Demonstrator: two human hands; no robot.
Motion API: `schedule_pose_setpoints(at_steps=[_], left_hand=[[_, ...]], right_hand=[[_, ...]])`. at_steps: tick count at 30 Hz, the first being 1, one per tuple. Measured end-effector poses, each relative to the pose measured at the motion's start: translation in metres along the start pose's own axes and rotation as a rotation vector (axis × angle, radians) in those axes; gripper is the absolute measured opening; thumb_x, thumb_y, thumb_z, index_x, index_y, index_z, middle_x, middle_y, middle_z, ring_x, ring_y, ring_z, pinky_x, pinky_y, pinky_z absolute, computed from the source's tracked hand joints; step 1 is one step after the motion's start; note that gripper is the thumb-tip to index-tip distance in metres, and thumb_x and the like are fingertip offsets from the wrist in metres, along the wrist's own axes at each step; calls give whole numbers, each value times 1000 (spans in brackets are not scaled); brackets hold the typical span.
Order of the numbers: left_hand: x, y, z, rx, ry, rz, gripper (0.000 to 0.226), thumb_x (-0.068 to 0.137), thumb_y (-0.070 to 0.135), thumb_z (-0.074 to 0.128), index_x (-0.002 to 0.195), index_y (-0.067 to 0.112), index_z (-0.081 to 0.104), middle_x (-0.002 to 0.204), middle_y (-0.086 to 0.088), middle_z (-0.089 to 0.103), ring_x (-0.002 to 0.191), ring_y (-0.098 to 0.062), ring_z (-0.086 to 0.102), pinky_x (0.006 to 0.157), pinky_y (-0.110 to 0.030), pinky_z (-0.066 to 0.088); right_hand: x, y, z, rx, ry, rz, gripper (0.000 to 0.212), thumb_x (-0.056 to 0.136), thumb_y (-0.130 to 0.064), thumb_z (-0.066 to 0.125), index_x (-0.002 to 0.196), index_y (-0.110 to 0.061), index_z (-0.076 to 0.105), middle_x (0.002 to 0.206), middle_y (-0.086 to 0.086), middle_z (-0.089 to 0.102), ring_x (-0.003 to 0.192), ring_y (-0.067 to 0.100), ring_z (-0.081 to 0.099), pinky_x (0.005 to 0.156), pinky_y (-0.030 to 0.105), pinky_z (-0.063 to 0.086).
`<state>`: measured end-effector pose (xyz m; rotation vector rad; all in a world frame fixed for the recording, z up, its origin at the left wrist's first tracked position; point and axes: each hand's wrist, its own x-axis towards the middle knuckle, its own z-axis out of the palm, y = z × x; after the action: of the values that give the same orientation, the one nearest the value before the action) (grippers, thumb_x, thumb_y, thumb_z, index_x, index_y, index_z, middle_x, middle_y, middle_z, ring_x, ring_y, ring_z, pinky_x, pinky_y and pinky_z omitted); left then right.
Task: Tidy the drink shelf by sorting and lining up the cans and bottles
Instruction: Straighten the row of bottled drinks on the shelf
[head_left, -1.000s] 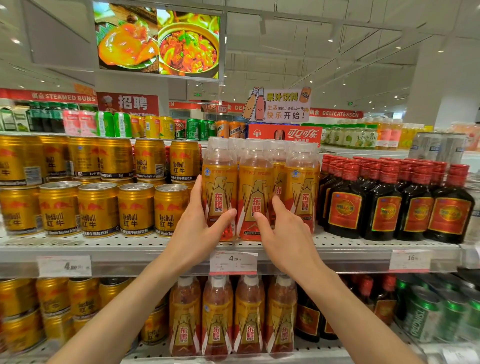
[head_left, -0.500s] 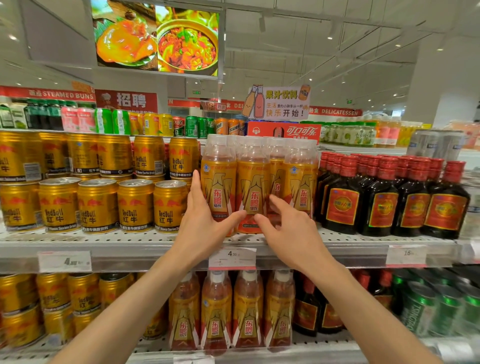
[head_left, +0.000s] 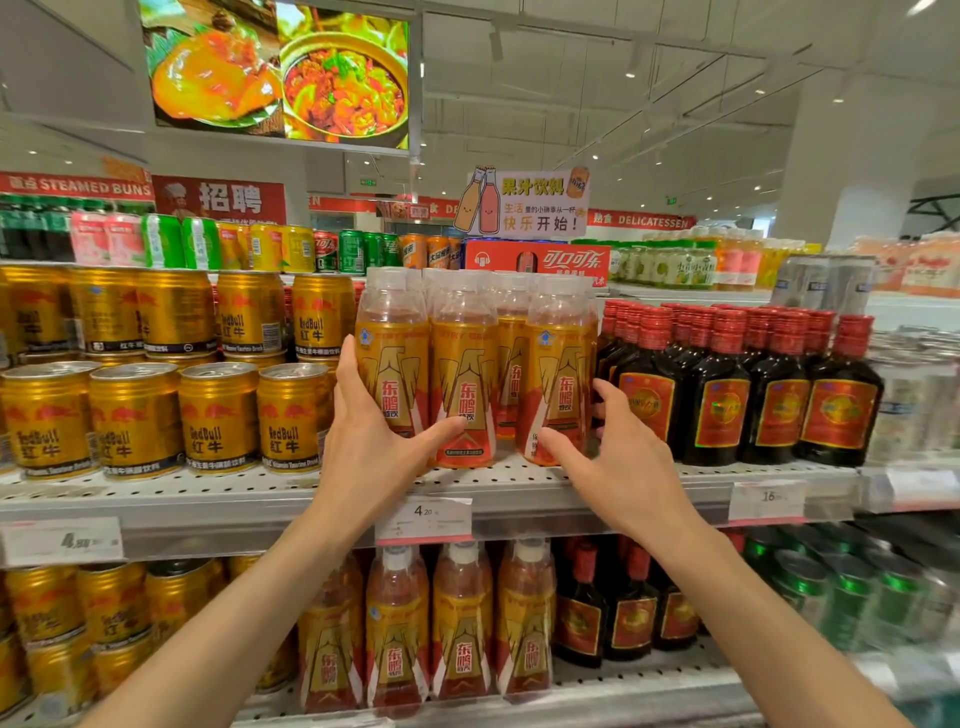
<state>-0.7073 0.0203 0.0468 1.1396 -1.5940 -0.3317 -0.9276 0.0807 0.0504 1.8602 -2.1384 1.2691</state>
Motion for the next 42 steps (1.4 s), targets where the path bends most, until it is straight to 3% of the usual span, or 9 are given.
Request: schedule_pose_setpoints(at_steps=[6, 12, 18, 22, 26, 29, 32, 36, 42], left_hand=[[2, -4, 0, -7, -29, -13, 136, 64, 63, 84, 155, 40, -14, 166, 1, 26, 145, -25, 40, 114, -47, 36], [5, -12, -2, -32, -37, -6, 133, 59, 74, 80, 155, 42, -6, 161, 4, 35, 141, -20, 45, 113, -53, 41], [5, -14, 0, -36, -31, 17, 121, 65, 65, 83, 153, 39, 5, 151, 5, 43, 133, -15, 49, 110, -43, 45], [6, -15, 0, -42, -32, 27, 119, 67, 62, 84, 153, 38, 5, 151, 4, 43, 132, -14, 49, 109, -40, 45], [6, -16, -1, -62, -47, 34, 120, 69, 60, 84, 155, 34, 3, 153, 5, 40, 133, -13, 47, 109, -38, 43], [6, -17, -2, -68, -53, 39, 120, 69, 60, 83, 155, 35, 3, 154, 5, 39, 134, -13, 46, 108, -36, 42], [7, -17, -2, -69, -50, 35, 117, 72, 58, 82, 155, 37, 3, 154, 4, 39, 133, -14, 48, 108, -36, 42], [10, -19, -4, -67, -49, 39, 112, 72, 65, 76, 154, 40, 6, 155, 3, 39, 136, -16, 47, 112, -48, 44], [11, -19, -5, -97, -77, 19, 107, 76, 59, 77, 152, 44, 3, 152, 5, 44, 132, -14, 52, 111, -49, 45]], right_hand=[[5, -9, 10, 59, 43, 6, 81, 90, -52, 68, 153, -17, 32, 139, 0, 62, 123, 22, 61, 104, 39, 47], [7, -20, 19, 103, 25, -27, 89, 88, -56, 68, 156, -18, 26, 156, 2, 44, 140, 22, 45, 112, 38, 39], [10, -21, 18, 156, -22, -25, 88, 88, -50, 70, 155, -18, 24, 148, -2, 52, 134, 18, 52, 109, 36, 41], [14, -20, 16, 173, -66, -21, 93, 86, -56, 70, 156, -18, 22, 151, 0, 49, 135, 19, 51, 112, 42, 43], [15, -25, 16, 54, 152, -124, 88, 89, -57, 65, 156, -17, 24, 155, 3, 37, 141, 21, 41, 113, 40, 39], [20, -37, 16, -73, 357, -326, 74, 92, -48, 63, 149, -11, 36, 149, 8, 43, 140, 23, 40, 116, 43, 37], [31, -53, 14, -157, 439, -487, 63, 95, -44, 60, 144, -8, 44, 147, 13, 48, 139, 29, 42, 118, 48, 33], [53, -81, 4, -223, 390, -582, 60, 97, -47, 53, 145, -10, 46, 145, 11, 51, 137, 28, 45, 120, 50, 28], [90, -110, -6, -366, 128, -473, 61, 102, -60, 28, 145, -20, 45, 134, 4, 64, 133, 24, 51, 123, 60, 5]])
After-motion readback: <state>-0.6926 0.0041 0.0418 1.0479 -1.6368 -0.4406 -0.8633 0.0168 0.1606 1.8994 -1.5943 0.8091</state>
